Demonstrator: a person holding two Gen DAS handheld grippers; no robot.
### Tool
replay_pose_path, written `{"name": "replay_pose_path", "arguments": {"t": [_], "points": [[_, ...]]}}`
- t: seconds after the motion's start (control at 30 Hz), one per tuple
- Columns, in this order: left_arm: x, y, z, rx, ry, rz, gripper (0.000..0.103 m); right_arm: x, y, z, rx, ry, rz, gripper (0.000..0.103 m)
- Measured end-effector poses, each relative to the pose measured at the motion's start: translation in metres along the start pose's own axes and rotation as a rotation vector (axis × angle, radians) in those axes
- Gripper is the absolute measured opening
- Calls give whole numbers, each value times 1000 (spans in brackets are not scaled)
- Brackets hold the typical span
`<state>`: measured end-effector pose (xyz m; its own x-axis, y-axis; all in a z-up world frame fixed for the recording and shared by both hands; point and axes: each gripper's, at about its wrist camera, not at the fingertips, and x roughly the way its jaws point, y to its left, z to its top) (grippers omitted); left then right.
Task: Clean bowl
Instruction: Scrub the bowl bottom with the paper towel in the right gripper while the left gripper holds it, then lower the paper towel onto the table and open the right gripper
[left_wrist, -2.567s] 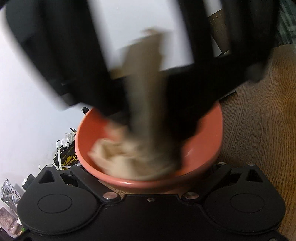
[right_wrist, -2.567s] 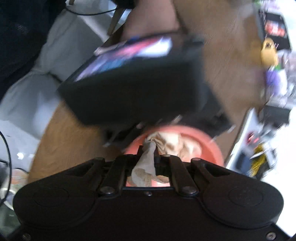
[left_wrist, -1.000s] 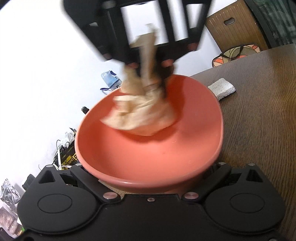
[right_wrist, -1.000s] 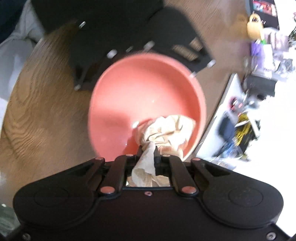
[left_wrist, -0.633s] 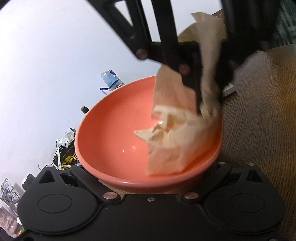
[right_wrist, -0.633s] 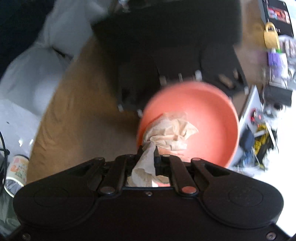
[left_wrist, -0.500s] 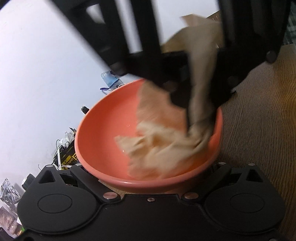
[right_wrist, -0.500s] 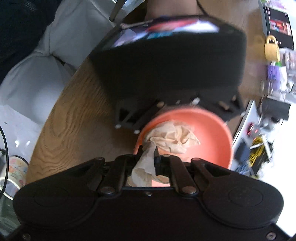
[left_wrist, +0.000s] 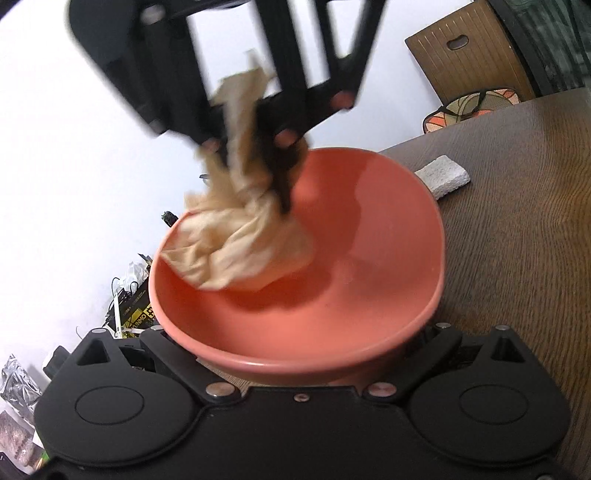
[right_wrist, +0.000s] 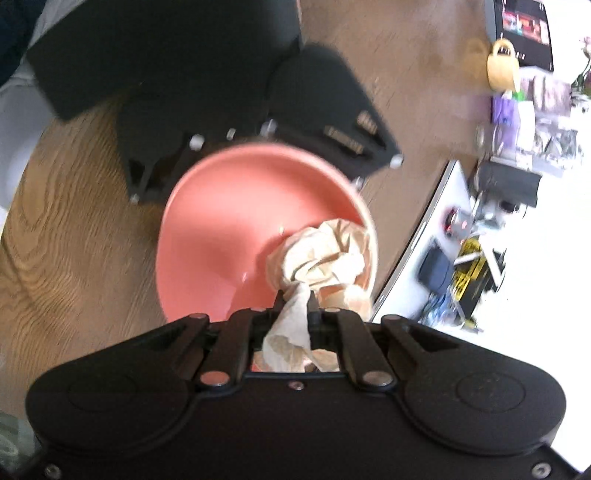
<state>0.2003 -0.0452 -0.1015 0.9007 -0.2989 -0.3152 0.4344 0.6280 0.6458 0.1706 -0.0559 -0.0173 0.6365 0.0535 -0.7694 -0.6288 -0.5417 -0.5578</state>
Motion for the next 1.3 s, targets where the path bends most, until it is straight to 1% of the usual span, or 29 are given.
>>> {"name": "replay_pose_path", "arguments": {"t": [0.3,0.33,0.37,0.47,0.53,0.67,0.87,0.93,1.0,1.1,1.17,1.23,1.27,1.3], "points": [[-1,3,0,-1,1,-2,98,-19,48,-8,3,-26,122,7],[-1,3,0,-2,1,-2,98,-23,52,-7,5,-40,136,7],[-1,3,0,-2,2,-2,98,-28,52,-3,11,-78,145,7],[-3,3,1,-2,1,-2,98,-40,47,6,10,-160,121,7],[-3,2,1,-2,1,-2,98,-46,40,8,4,-189,70,7],[-5,2,1,-1,2,-1,98,-53,16,-2,31,-196,-55,7],[-8,-1,0,-4,3,-3,98,-41,-42,-50,233,-207,-194,7],[-8,-2,-1,-4,4,-4,98,-44,-48,-76,370,-249,-197,7],[-7,-1,-1,-4,4,-3,98,-17,-67,-101,502,-277,-175,7],[-8,-1,5,-8,4,-6,98,17,-73,-131,692,-324,-120,7],[-10,1,5,-9,5,-7,98,31,-63,-147,809,-375,-81,7],[-6,-3,5,-6,8,2,98,39,-46,-157,871,-372,-62,8],[-6,-2,4,-8,9,0,98,48,-41,-160,899,-353,-48,13],[-5,-2,2,-9,11,-2,98,58,-35,-164,926,-335,-35,23]]}}
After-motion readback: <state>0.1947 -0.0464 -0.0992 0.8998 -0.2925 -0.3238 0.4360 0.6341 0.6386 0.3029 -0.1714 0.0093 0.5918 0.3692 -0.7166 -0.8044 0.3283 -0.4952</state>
